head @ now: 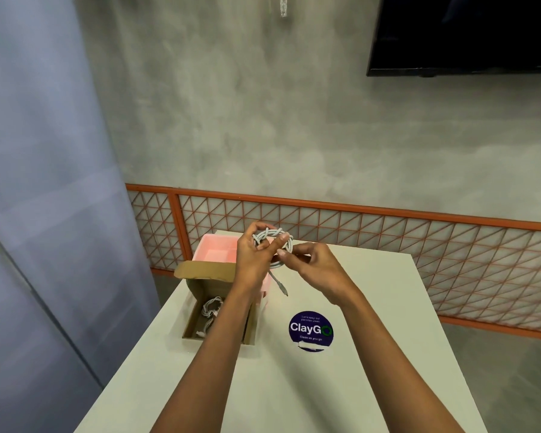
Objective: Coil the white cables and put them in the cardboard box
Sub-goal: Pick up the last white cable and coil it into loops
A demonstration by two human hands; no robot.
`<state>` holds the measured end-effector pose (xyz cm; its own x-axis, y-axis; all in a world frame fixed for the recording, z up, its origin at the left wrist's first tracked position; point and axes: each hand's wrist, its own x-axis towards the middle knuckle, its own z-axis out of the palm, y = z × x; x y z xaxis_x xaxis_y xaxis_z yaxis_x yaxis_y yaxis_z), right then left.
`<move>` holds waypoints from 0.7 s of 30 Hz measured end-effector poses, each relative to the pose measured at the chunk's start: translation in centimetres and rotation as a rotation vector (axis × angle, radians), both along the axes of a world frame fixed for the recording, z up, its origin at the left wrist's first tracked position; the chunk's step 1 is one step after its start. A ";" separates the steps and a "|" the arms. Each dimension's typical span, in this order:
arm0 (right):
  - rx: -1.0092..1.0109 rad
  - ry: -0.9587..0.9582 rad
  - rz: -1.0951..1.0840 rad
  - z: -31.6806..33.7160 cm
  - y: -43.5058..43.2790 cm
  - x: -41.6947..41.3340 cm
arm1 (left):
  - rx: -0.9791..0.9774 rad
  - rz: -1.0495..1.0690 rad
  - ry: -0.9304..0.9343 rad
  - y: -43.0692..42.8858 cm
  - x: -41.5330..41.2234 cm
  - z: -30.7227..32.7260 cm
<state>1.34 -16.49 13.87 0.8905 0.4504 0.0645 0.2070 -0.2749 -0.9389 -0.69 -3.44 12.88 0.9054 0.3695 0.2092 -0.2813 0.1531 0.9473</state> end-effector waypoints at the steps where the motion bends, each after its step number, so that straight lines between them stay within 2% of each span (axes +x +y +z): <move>1: 0.056 0.024 0.009 -0.2 0.1 0.2 | -0.017 -0.015 0.005 -0.1 -0.1 0.0; 5: 0.239 0.138 0.064 -0.4 -0.1 0.7 | -0.072 -0.084 0.083 -0.3 -0.3 0.0; 10: 0.372 0.212 0.005 -0.9 -0.2 1.0 | -0.262 -0.176 0.136 0.0 -0.1 0.1; 13: 0.432 0.252 -0.042 -1.1 -0.1 1.2 | -0.153 -0.139 0.141 0.0 -0.3 -0.4; 17: 0.429 0.230 -0.111 -1.6 0.5 0.9 | 0.034 0.029 0.136 -0.5 -0.4 -0.5; 21: 0.451 0.253 -0.125 -2.1 1.0 0.6 | 0.128 0.124 0.138 -0.4 -0.1 -0.2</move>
<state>1.98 -15.52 11.81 0.9485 0.3169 0.0038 -0.0494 0.1595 -0.9860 -0.84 -3.89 12.70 0.8780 0.4582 0.1386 -0.1564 0.0010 0.9877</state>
